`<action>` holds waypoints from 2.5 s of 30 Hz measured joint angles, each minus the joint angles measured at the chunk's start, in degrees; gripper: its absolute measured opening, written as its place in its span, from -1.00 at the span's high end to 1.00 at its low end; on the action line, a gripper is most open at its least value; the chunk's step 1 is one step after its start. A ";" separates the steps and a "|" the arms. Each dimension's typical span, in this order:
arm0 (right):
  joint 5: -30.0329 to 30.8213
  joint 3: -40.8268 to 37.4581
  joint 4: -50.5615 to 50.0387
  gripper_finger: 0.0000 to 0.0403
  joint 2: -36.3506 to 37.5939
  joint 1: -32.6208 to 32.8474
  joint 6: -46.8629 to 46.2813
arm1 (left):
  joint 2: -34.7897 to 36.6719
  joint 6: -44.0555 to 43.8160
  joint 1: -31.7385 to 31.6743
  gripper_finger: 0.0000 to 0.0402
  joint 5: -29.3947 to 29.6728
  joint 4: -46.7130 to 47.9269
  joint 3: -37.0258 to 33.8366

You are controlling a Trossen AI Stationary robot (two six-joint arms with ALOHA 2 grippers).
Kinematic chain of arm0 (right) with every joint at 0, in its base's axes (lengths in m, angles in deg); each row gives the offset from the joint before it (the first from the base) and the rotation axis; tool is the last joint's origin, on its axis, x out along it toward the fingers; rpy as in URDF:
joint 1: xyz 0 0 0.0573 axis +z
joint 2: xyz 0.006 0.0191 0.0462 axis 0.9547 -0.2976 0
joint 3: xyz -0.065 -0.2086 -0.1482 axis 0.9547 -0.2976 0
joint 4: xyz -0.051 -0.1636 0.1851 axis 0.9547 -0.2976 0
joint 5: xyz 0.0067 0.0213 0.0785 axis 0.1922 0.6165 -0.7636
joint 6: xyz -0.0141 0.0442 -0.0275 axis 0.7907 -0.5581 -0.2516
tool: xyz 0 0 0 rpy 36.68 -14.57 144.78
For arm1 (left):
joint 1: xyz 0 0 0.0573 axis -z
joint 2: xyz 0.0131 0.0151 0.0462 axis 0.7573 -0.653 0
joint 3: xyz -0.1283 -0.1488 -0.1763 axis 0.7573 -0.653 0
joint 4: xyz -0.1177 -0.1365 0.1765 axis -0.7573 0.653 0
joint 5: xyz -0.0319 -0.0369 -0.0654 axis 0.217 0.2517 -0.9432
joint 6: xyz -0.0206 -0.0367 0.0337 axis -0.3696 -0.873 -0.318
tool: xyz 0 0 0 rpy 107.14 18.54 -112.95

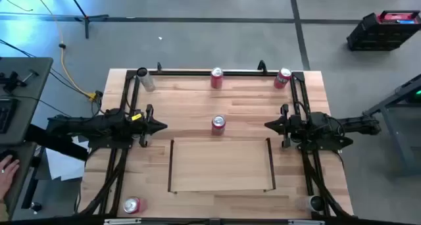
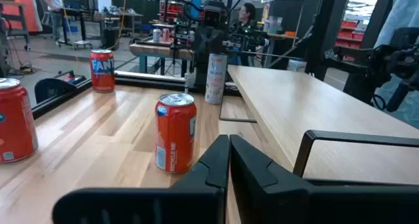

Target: Place canned beverage on shelf

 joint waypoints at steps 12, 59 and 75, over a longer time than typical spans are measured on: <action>0.00 0.00 0.01 0.98 0.02 0.00 -0.01 | 0.00 0.00 0.01 0.97 0.00 0.02 0.00; -0.01 0.00 0.02 0.98 0.00 -0.01 0.00 | -0.02 0.00 -0.18 0.97 0.01 0.00 0.00; 0.22 0.00 0.05 0.98 0.00 -0.02 -0.05 | -0.02 -0.05 -0.18 0.97 0.01 -6.15 0.00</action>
